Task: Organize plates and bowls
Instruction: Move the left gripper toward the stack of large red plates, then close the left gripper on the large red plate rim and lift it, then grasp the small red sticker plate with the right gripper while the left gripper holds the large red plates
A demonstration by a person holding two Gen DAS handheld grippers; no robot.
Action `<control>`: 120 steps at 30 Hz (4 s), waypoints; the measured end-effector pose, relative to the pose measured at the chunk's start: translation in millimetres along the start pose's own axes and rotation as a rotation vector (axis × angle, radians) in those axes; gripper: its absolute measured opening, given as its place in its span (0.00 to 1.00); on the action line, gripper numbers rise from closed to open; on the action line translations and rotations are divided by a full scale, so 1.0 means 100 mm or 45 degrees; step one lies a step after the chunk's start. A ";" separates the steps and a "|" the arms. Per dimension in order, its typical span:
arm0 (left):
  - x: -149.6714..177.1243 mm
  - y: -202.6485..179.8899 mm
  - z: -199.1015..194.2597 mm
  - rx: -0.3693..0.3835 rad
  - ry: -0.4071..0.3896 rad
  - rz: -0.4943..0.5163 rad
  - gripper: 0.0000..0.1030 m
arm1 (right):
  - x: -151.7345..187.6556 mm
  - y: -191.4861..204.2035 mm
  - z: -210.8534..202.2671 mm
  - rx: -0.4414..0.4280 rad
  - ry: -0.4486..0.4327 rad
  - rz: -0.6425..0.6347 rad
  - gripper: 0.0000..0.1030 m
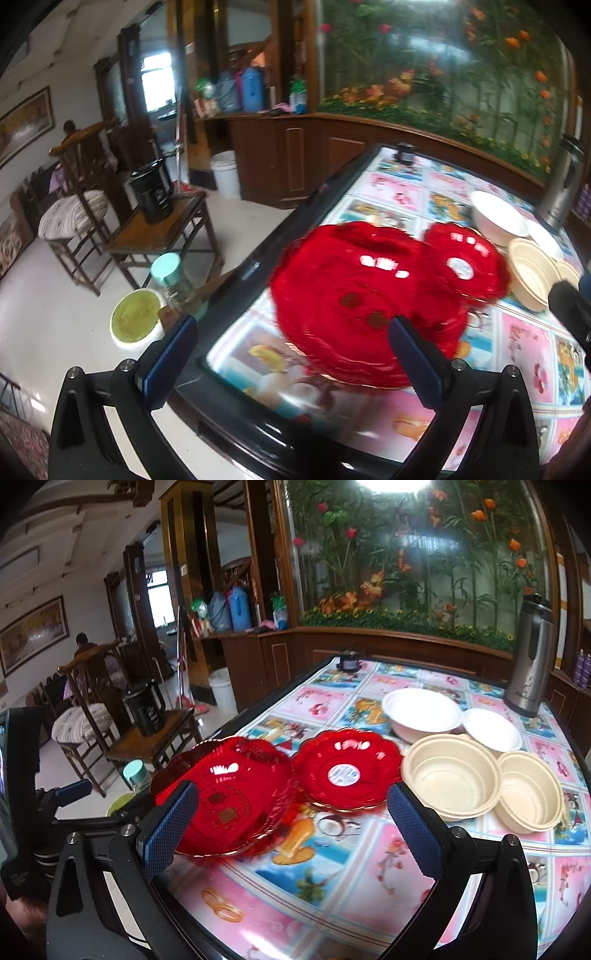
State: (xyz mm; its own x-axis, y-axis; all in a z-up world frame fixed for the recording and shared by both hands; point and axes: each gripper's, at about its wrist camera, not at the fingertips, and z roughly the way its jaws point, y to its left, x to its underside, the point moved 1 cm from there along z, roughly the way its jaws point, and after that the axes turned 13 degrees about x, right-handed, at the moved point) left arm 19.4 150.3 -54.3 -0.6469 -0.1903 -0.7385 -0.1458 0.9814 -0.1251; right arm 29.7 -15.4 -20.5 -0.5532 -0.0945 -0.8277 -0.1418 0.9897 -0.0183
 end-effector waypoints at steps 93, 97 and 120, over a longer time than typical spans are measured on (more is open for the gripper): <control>0.09 0.62 0.50 0.177 0.457 -0.062 0.18 | 0.45 0.55 1.07 -0.158 0.591 0.193 0.10; 0.19 0.63 0.66 0.150 0.501 -0.082 0.26 | 0.56 0.55 1.19 -0.191 0.681 0.205 0.11; 0.21 -0.17 -0.70 0.441 -0.101 0.091 0.78 | 0.31 -1.07 1.39 -0.071 0.640 0.781 0.17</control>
State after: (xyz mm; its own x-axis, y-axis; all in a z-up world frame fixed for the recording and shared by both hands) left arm -44.3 127.3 -21.4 -0.5841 -0.1314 -0.8010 0.1688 0.9456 -0.2781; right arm 141.6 -109.1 -122.3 -0.8481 0.4158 -0.3284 0.2750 0.8753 0.3978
